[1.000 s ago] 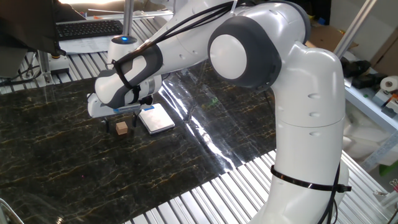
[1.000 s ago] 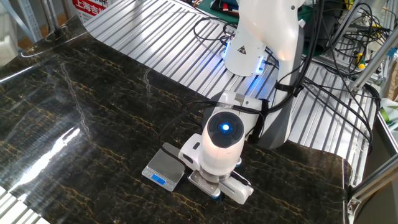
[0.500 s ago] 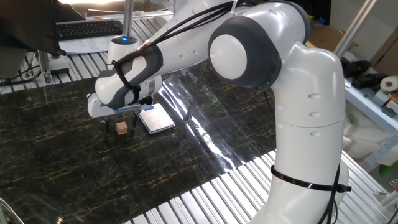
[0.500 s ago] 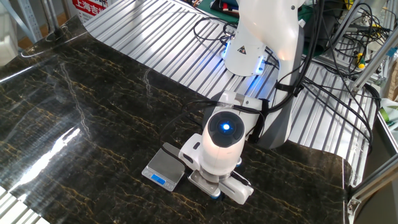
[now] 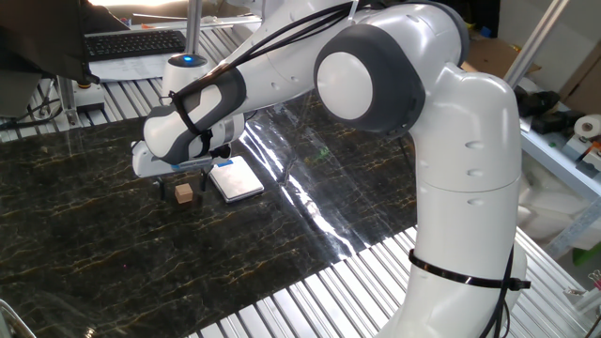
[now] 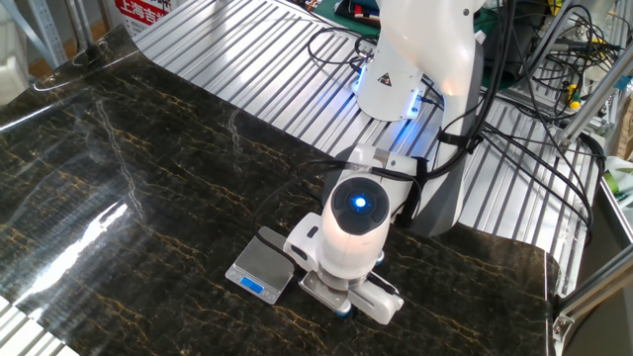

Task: Place the block on the scale

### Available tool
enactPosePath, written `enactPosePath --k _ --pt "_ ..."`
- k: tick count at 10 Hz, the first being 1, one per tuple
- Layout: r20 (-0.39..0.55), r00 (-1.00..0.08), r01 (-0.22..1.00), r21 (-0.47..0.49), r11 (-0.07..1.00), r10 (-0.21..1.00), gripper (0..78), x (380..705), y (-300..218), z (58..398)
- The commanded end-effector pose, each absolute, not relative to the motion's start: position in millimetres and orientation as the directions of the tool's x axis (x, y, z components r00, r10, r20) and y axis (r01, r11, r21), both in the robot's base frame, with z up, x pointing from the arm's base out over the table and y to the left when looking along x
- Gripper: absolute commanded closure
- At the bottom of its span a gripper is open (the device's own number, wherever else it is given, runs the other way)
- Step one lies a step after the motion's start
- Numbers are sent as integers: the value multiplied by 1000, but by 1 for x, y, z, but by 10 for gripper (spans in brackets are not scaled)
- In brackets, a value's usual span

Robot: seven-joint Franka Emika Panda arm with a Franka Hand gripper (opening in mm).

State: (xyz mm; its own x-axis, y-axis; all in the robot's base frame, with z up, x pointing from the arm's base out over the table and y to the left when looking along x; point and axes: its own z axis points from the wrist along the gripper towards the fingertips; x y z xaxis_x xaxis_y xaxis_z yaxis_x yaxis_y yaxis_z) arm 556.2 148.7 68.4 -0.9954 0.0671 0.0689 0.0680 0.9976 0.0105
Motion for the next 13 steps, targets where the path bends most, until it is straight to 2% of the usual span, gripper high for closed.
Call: enactPosePath --k 1,13 --pt "66 -996 63 7 998 62 1 557 149 70" --pt "66 -997 46 7 999 45 1 558 147 69"
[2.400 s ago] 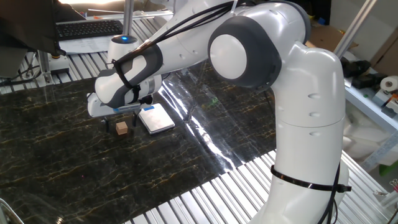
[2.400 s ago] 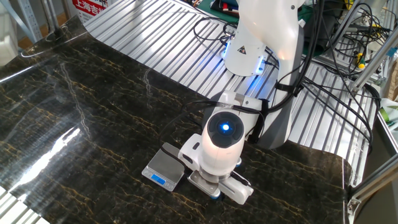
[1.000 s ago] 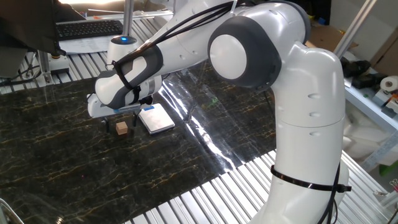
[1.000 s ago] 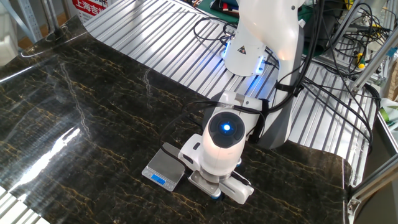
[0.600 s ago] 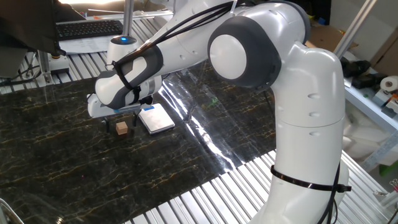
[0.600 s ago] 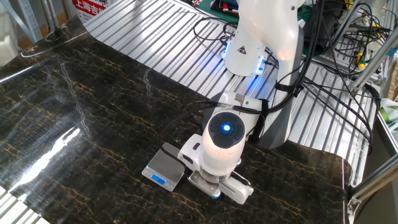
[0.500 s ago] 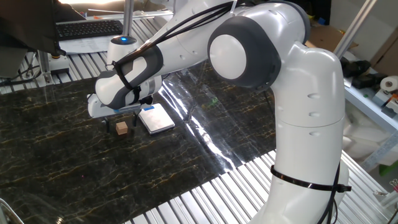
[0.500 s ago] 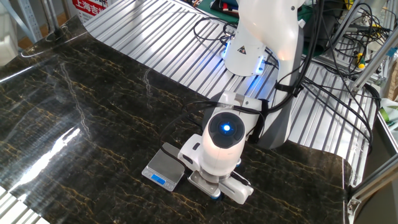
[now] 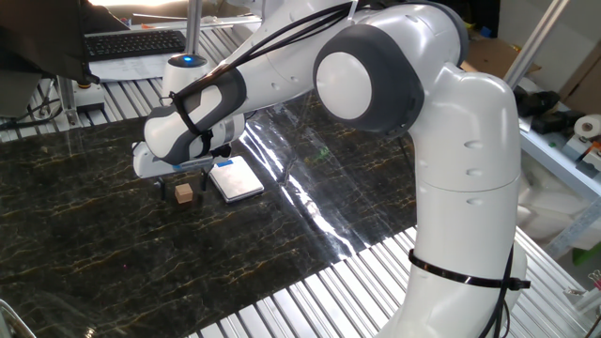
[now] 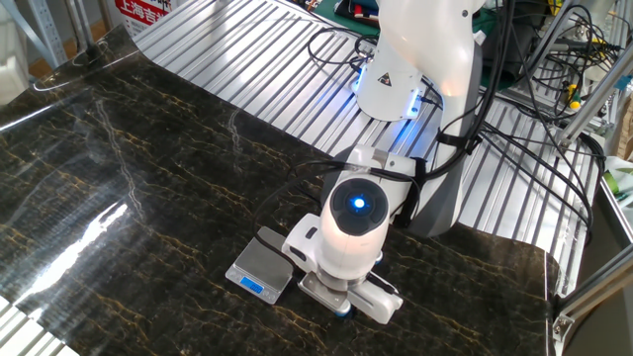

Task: Place the block on the scale

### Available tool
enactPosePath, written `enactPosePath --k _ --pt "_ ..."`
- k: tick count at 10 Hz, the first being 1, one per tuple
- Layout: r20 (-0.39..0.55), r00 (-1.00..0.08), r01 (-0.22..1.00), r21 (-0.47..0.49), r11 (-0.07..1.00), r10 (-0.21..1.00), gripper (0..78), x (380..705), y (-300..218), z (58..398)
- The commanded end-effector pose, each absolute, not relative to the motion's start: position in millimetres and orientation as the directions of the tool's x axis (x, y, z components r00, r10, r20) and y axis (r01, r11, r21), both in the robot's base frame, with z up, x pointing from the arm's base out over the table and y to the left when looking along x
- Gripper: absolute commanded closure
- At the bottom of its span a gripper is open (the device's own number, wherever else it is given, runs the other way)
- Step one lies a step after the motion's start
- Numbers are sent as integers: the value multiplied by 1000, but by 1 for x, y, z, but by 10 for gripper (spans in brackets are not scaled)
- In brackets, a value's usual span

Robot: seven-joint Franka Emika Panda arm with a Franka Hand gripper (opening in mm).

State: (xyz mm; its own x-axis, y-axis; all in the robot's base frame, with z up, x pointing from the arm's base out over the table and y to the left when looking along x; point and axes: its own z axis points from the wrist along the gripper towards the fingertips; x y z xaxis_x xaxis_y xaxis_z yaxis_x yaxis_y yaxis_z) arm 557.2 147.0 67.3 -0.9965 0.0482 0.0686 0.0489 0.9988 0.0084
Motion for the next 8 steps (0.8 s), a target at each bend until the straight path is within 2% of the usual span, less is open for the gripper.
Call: enactPosePath --k 1,3,4,8 --pt "66 -997 46 7 999 45 1 558 147 69" --pt "66 -997 49 7 999 48 1 558 147 69" --pt "66 -997 49 7 999 48 764 558 147 69" --pt "66 -997 49 7 999 48 764 558 147 69"
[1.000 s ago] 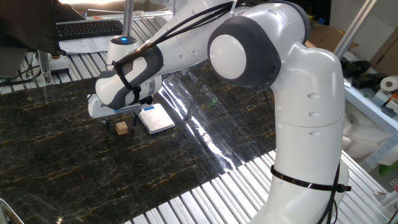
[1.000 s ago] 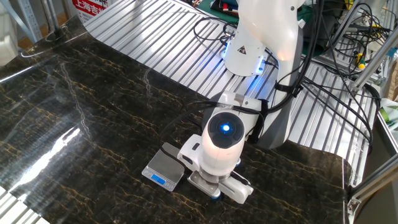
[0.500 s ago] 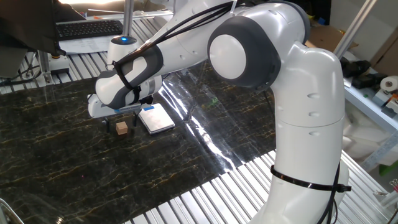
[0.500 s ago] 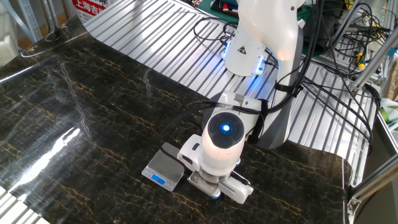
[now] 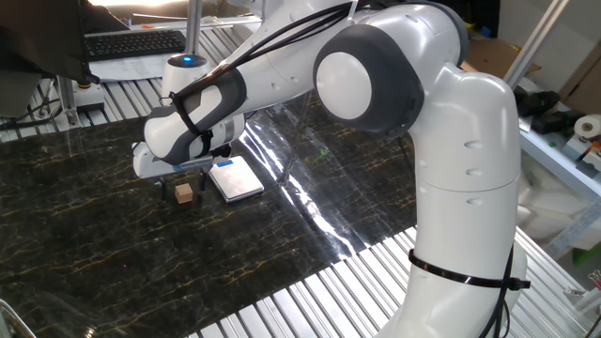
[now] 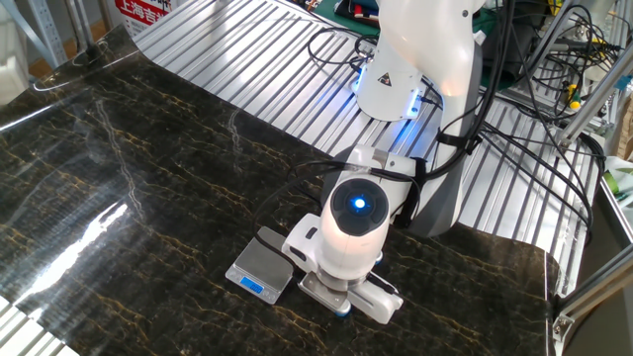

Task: Place the block on the scale

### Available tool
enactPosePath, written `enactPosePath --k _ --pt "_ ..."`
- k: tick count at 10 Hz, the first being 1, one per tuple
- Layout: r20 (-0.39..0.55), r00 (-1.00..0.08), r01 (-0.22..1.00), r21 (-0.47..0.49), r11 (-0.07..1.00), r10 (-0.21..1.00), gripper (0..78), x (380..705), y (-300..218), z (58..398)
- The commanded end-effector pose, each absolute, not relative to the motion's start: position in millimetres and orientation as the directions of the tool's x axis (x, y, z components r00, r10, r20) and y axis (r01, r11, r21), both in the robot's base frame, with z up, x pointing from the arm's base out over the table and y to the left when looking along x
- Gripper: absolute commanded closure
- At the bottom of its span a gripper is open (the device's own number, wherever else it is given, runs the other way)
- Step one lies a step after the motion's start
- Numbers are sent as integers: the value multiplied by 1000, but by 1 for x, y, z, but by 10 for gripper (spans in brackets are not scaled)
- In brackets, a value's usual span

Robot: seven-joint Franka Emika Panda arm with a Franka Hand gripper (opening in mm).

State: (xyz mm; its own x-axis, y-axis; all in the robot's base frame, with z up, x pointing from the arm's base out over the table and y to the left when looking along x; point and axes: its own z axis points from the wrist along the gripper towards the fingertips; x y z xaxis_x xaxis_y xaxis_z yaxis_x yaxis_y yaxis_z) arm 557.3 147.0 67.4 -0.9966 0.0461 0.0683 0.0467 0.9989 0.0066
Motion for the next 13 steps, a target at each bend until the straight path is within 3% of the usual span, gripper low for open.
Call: enactPosePath --k 1,13 --pt "66 -997 49 7 999 48 764 558 147 69" --pt "67 -995 73 7 997 72 764 563 150 79"
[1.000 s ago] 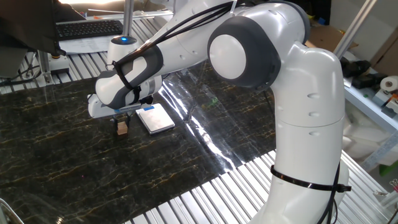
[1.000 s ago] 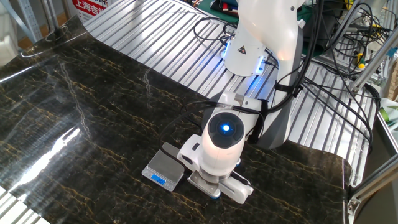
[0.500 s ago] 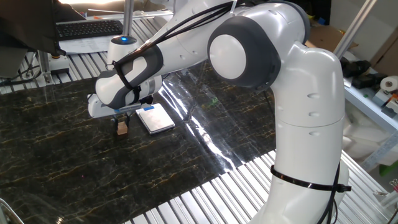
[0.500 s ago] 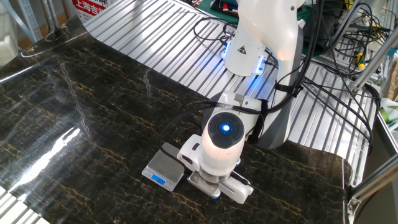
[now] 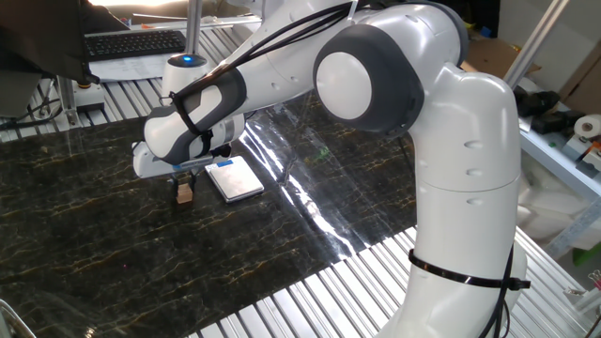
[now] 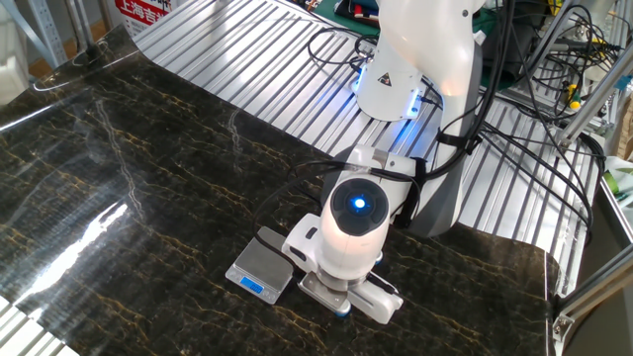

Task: Place the block on the scale

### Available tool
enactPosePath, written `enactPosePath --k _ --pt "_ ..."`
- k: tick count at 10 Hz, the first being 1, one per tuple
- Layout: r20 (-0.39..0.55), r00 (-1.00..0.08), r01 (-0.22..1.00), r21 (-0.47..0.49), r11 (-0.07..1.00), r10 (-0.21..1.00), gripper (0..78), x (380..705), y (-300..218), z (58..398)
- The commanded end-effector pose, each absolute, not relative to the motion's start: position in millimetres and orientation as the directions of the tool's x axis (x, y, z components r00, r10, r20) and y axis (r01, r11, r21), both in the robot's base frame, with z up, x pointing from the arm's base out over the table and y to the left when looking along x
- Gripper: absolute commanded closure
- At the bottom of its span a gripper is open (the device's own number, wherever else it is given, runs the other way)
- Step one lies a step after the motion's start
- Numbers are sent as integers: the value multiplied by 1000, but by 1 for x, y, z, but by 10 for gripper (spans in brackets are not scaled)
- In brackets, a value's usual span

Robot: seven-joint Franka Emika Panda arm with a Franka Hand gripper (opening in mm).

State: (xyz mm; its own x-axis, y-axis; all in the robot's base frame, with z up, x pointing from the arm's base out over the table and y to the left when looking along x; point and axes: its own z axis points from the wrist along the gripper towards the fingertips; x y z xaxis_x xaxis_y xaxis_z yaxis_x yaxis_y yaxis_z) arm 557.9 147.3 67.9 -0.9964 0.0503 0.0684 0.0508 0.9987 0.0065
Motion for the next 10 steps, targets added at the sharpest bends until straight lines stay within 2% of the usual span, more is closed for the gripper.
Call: enactPosePath --k 1,10 --pt "68 -995 73 7 997 72 764 563 150 79" --pt "77 -997 5 -19 1000 6 764 566 148 105"
